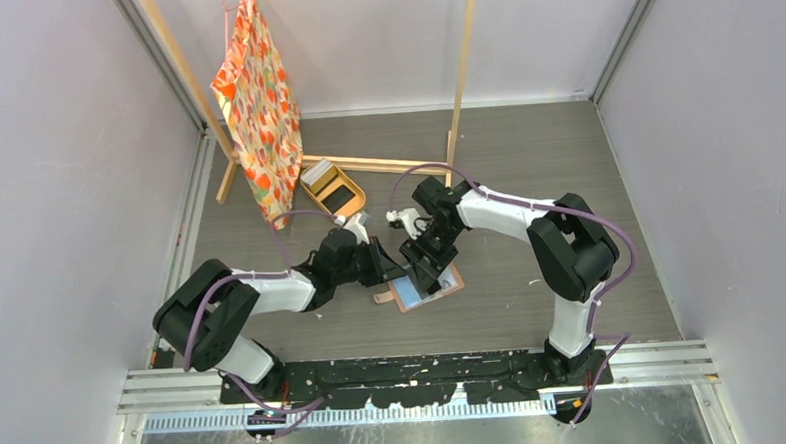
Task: Put the credit cards into the card holder
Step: Insert the credit card into the card holder.
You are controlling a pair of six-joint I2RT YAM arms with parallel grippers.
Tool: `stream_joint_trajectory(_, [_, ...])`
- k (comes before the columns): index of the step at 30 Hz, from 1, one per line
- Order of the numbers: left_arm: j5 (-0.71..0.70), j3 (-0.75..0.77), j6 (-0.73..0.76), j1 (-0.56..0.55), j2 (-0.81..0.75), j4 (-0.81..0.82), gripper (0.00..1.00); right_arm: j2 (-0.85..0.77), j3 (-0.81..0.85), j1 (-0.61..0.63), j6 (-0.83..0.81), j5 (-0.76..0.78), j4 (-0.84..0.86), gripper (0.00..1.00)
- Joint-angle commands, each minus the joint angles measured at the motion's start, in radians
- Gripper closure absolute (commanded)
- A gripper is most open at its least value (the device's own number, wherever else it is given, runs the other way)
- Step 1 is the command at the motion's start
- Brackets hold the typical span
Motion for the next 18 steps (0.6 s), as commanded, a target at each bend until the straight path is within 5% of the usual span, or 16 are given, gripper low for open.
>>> stream_joint_trajectory(1, [0.008,-0.008,0.029,-0.003,-0.038,0.024,0.84,-0.011,0.033,-0.001,-0.090,-0.010,-0.056,0.36])
stream_joint_trajectory(18, [0.060,-0.005,0.001,-0.004,0.042,0.084,0.84,0.032,0.050,0.031,-0.071,-0.042,-0.064,0.45])
